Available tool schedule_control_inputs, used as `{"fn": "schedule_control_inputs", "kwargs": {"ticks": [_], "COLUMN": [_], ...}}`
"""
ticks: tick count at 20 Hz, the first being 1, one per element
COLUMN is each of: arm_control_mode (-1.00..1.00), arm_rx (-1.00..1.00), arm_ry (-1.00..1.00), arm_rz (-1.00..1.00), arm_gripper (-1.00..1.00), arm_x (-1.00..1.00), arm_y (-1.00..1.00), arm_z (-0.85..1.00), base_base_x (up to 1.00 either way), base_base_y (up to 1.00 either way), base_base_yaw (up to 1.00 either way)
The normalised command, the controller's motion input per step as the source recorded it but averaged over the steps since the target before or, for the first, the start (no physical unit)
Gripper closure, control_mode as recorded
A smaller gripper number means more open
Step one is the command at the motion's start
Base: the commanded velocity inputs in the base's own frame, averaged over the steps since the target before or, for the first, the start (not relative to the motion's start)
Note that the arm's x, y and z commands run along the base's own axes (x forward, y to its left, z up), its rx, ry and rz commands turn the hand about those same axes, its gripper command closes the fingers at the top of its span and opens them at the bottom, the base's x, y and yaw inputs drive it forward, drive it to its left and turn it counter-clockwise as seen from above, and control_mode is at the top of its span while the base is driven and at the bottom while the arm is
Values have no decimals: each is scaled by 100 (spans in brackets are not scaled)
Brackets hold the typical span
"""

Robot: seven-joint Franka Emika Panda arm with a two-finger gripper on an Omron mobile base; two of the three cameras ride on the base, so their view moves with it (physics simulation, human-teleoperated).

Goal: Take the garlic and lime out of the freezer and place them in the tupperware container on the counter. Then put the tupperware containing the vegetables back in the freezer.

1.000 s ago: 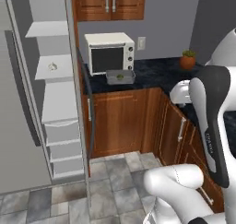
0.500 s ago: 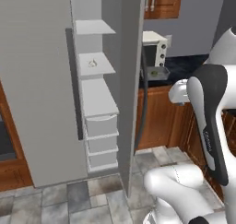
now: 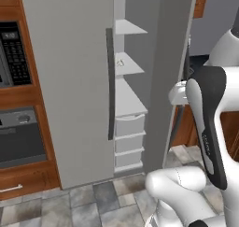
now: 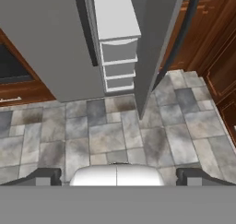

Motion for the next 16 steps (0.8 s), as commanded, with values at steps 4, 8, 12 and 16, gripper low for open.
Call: {"fn": "schedule_control_inputs", "kwargs": {"ticks": [4,8,12,16], "arm_control_mode": [100,100,100,100], "arm_rx": [0,0,0,0], "arm_ry": [0,0,0,0], "arm_rz": [0,0,0,0], "arm_gripper": [-100,-100,-100,-100], "arm_x": [0,0,0,0], "arm_y": [0,0,0,0], "arm_z": [0,0,0,0], "base_base_x": [23,15,42,63], "base_base_y": [4,4,34,21], "base_base_yaw": [-9,0,0,0]}}
